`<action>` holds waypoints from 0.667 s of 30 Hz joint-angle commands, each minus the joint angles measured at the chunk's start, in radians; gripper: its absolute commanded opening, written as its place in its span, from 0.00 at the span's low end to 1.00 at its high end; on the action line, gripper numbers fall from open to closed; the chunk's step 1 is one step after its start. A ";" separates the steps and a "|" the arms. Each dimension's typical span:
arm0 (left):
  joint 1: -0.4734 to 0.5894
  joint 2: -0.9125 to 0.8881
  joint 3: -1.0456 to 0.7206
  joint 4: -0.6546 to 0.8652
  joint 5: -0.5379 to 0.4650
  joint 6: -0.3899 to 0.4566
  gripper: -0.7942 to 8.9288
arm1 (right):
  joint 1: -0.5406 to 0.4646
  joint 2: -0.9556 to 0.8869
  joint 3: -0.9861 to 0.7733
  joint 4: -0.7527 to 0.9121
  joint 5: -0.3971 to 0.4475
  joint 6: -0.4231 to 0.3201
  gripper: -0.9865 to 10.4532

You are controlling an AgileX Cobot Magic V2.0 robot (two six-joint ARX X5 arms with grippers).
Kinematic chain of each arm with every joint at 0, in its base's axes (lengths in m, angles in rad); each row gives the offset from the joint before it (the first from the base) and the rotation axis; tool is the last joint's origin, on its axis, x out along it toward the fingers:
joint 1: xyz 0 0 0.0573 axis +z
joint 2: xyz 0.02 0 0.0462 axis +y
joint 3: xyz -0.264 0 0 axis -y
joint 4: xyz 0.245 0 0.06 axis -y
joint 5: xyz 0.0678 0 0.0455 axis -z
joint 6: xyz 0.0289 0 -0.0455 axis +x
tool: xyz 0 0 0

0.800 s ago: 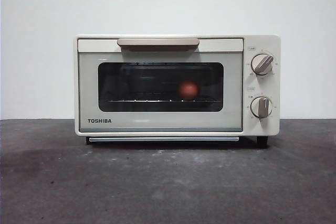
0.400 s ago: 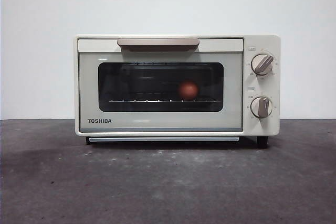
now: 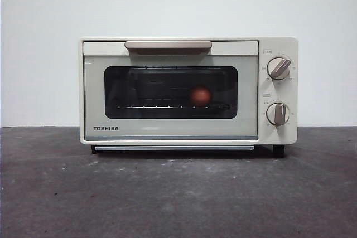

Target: Eggoven

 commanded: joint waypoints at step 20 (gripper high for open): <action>0.143 -0.219 -0.313 -0.133 -0.011 -0.014 0.09 | 0.005 0.000 0.013 0.009 0.002 -0.008 0.09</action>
